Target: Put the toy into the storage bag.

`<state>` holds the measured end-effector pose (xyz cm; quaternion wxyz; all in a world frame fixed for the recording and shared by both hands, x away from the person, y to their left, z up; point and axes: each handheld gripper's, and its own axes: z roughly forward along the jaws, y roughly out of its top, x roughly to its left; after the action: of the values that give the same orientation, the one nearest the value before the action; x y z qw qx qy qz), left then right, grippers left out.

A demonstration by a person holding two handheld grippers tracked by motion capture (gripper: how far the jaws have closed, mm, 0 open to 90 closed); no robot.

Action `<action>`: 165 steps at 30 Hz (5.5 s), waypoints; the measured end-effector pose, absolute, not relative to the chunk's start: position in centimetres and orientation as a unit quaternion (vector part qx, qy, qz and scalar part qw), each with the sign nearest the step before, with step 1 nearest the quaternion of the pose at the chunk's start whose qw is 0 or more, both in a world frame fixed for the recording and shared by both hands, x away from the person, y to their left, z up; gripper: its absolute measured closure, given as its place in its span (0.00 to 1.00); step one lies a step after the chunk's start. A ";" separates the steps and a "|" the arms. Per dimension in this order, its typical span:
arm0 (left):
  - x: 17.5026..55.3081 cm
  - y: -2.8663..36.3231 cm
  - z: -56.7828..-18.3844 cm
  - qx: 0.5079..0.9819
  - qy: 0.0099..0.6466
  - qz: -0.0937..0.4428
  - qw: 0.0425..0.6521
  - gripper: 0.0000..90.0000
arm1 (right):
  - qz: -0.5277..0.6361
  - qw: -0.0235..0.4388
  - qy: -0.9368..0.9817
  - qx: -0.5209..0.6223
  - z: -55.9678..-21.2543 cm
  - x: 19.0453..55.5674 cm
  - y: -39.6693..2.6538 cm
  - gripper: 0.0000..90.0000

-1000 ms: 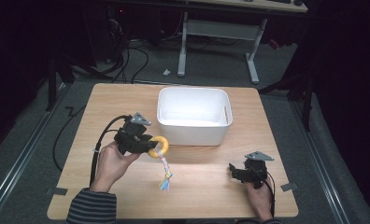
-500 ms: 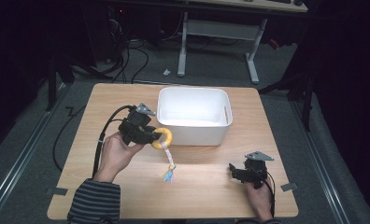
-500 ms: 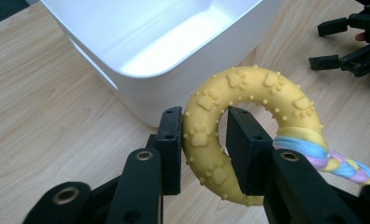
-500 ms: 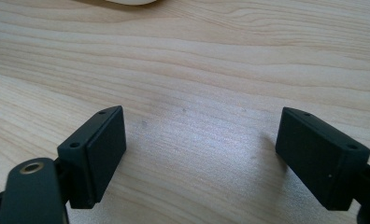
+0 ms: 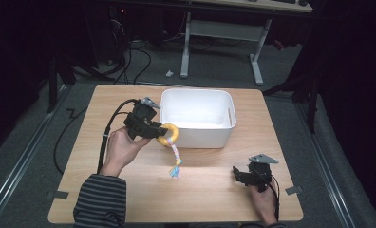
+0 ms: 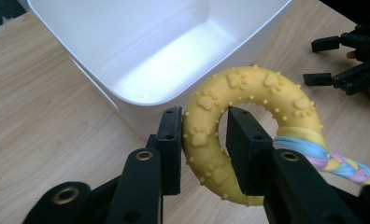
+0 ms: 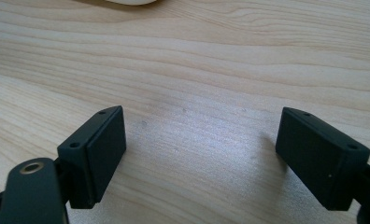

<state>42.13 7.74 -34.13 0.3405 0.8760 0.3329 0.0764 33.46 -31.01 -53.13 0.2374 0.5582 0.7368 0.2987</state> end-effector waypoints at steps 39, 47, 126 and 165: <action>45.6 5.8 -32.4 0.863 0.350 0.059 0.360 0.75 | 0.299 0.237 0.737 0.558 -53.1 33.5 -31.0 0.18; 46.3 4.7 -32.1 0.864 0.351 0.062 0.356 0.75 | 0.299 0.238 0.737 0.557 -53.1 33.5 -31.0 0.18; 51.1 -0.2 -35.4 0.862 0.397 0.056 0.311 0.74 | 0.305 0.232 0.748 0.541 -53.1 33.4 -30.8 0.18; 50.4 -1.4 -36.6 0.859 0.414 0.044 0.299 0.49 | 0.306 0.228 0.753 0.536 -53.1 33.4 -30.7 0.18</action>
<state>50.44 -1.39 -36.65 0.2992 0.8587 0.4136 0.0445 33.41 -30.65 -53.13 0.2283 0.5358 0.7529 0.3065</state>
